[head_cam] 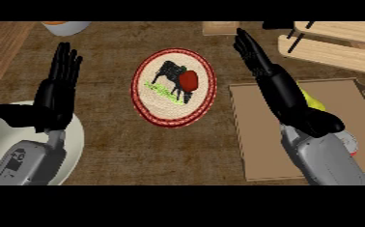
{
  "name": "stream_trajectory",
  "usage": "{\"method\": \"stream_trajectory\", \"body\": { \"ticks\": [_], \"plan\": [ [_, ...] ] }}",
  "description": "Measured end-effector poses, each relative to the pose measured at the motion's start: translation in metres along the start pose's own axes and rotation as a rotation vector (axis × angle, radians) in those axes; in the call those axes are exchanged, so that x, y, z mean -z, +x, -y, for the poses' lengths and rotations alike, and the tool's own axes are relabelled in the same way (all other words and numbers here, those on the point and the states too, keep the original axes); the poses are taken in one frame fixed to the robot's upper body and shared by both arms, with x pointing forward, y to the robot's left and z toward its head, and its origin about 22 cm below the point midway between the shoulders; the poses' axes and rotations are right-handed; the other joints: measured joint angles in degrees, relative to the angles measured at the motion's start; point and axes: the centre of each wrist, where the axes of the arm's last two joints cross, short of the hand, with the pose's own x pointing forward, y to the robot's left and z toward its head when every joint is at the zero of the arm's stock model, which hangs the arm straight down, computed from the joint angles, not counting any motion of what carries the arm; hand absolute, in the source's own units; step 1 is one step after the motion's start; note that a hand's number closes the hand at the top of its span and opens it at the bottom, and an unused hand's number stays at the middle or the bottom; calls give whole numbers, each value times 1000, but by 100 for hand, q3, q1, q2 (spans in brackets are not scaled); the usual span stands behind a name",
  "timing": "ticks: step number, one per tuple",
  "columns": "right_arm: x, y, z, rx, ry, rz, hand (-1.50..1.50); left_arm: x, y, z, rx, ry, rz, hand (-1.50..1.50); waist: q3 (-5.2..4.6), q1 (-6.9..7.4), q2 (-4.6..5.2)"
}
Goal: Pick the pear from the tray and place it in the tiered shelf
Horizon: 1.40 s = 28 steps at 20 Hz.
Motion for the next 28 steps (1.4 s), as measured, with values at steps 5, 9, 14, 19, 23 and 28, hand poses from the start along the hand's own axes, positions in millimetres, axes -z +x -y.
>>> {"method": "stream_trajectory", "body": {
  "ticks": [5, 9, 14, 19, 23, 28],
  "plan": [
    [-20, -14, 84, 14, -85, -131, -150, -9, -5, 2, 104, -91, -28, 0, -18, 31, 35],
    [-42, -34, 116, 131, -245, -225, 150, -17, -9, 1, 148, -137, -67, 0, 38, -97, 165],
    [-92, -50, 183, -188, -523, -384, -150, -30, -18, 12, 169, -205, -122, 0, -14, -4, 181],
    [-138, -76, 218, -151, -713, -301, -150, -32, -22, 26, 178, -241, -148, 0, -39, 118, 124],
    [-154, -75, 244, -90, -626, -267, -150, -32, -27, 31, 181, -258, -163, 0, -60, 179, 90],
    [-152, -57, 267, -166, -414, -345, -150, -33, -29, 36, 184, -263, -179, 0, -81, 205, 60]
  ]
}}
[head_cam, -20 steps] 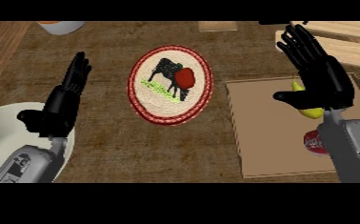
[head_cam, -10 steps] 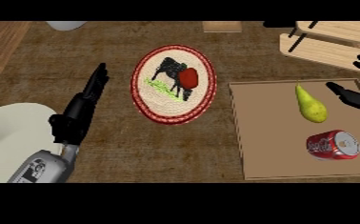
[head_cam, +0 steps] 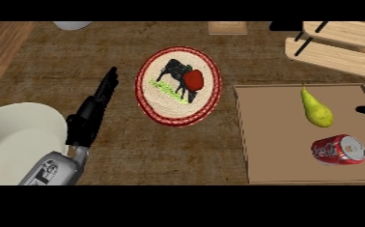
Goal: Pick the pear from the tray and place it in the tiered shelf
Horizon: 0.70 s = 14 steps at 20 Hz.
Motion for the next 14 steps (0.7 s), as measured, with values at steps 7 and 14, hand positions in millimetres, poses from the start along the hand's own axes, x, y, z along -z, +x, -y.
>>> {"method": "stream_trajectory", "body": {
  "ticks": [7, 14],
  "plan": [
    [28, 47, 9, -195, 184, -63, -150, 1, -1, 7, -6, 2, -9, 0, -17, -49, -47],
    [45, 97, 4, -498, 401, -160, -150, -1, -4, 1, -12, 6, -14, 0, -29, -80, -64]
  ]
}}
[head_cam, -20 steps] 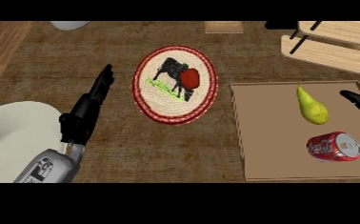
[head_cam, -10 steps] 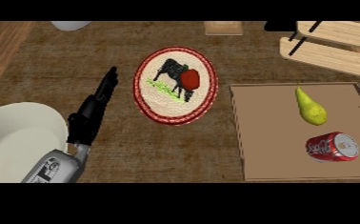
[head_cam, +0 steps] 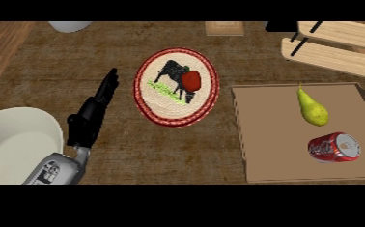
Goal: Pick the pear from the tray and place it in the tiered shelf
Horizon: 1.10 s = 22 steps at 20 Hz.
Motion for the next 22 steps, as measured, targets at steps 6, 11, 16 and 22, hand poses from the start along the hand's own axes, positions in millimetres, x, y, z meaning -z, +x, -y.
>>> {"method": "stream_trajectory", "body": {
  "ticks": [6, 11, 16, 22],
  "plan": [
    [8, 38, -7, -167, 76, -72, -150, 8, 4, -6, 2, 6, -7, 0, 5, -49, -8],
    [-2, 51, -24, -199, 89, -94, -150, 6, 9, -4, 0, 12, -6, 0, 2, -63, -6],
    [-5, 64, -41, -204, 68, -95, -150, 5, 5, 2, -2, 8, -4, 0, -1, -54, 2],
    [-7, 71, -57, -219, 37, -110, -150, 10, 0, 1, -3, -1, 1, 0, 7, -41, 6]
  ]
}}
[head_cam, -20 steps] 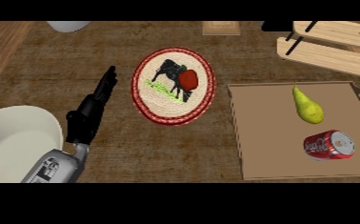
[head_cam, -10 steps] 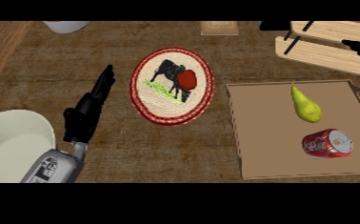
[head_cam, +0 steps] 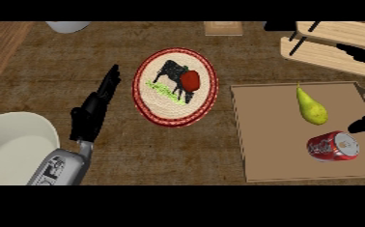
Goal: Pick the pear from the tray and place it in the tiered shelf
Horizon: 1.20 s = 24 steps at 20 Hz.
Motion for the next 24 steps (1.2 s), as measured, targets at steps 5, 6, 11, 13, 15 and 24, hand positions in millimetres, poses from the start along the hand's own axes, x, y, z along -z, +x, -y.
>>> {"method": "stream_trajectory", "body": {
  "ticks": [5, 6, 11, 13, 15, 24],
  "plan": [
    [-4, -8, -16, 5, 1, -15, -150, 2, 3, 1, 6, 2, -2, 0, -6, 5, 6],
    [-2, -5, -17, 4, 3, -18, -150, 4, 3, 2, 6, 4, -1, 0, -4, 7, 8],
    [-2, -3, -28, 5, 3, -34, -150, -1, 6, -1, 5, 2, -1, 0, -12, 14, 10],
    [4, -4, -35, 1, 4, -44, -150, -1, 6, 1, 7, 1, 6, 0, -15, 18, 14],
    [7, -1, -35, -4, 8, -51, -150, 1, 7, 0, 2, 0, 1, 0, -16, 17, 17],
    [17, -6, -53, -37, 26, -83, -150, -1, 8, -1, 4, -4, 8, 0, -21, 21, 20]
  ]
}}
